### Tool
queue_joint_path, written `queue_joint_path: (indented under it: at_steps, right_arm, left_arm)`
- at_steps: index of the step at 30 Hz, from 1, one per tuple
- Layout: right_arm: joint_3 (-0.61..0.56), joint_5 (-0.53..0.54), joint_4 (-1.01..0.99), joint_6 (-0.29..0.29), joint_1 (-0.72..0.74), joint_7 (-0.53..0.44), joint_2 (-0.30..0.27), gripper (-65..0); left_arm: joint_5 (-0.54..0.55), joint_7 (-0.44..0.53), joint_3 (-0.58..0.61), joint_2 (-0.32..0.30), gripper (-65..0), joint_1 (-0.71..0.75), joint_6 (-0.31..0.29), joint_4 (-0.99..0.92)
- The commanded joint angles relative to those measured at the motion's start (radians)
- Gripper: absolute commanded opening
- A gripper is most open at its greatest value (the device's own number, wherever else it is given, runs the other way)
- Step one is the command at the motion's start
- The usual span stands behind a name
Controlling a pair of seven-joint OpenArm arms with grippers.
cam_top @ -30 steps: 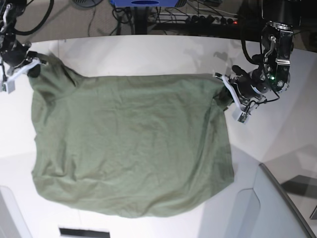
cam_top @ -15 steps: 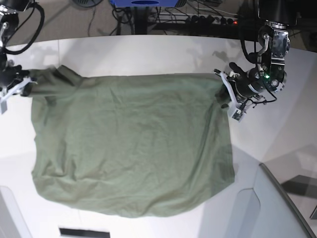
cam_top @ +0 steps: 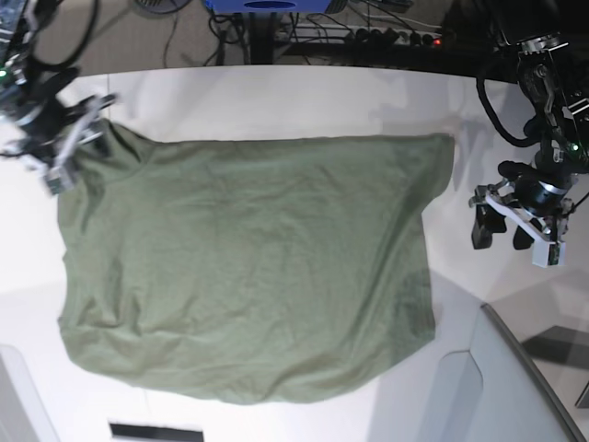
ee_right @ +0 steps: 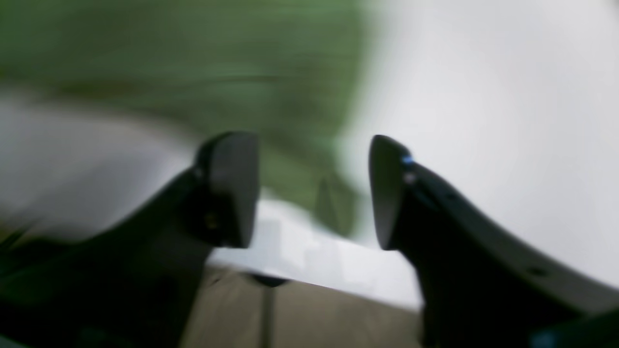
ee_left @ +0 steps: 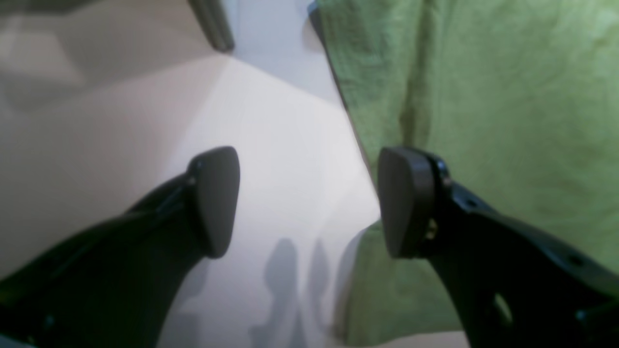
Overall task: Layout the t-shirt on the table in an organized manner, then fold the t-shirt properly
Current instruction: 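Open both grippers and release the shirt corners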
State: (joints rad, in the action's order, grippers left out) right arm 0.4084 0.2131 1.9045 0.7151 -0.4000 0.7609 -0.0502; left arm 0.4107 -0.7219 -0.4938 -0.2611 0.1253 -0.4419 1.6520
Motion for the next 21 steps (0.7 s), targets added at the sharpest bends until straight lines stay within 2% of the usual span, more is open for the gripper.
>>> queue_joint_path:
  at_steps: [1,3,4,5,7,11,21]
  right_arm:
    - [0.002,-0.01,0.008,-0.024,0.011,-0.019,-0.015,-45.0]
    - [-0.018,-0.01,-0.036,-0.022,0.014,-0.019,0.014,-56.9]
    - [-0.027,-0.01,-0.064,-0.022,0.028,-0.017,0.025,-62.4]
    - [-0.03,-0.01,-0.098,-0.022,0.04,-0.013,0.029,-65.0]
    - [-0.021,-0.01,-0.188,-0.022,0.066,-0.017,0.046,-64.2]
    - [-0.001,-0.01,-0.31,-0.022,0.106,-0.021,0.043,-64.5]
    - [0.083,-0.011,-0.383,-0.022,0.16,-0.021,0.042,-64.5]
  left_arm:
    - [0.034,0.022,-0.003,-0.008,-21.9,-0.008,0.001,0.009]
    - [0.064,0.022,-0.006,-0.004,-26.8,-0.002,0.001,-0.013]
    - [0.07,0.023,-0.007,-0.004,-33.6,0.0,0.001,-0.026]
    - [0.072,0.025,-0.007,-0.004,-42.5,0.0,0.001,-0.045]
    - [0.072,0.026,-0.01,-0.004,-65.0,0.0,0.001,-0.078]
    - [0.064,0.026,-0.018,-0.011,-65.0,0.001,0.001,-0.114]
    - [0.064,0.026,-0.131,-0.008,-65.0,0.006,0.001,-0.118]
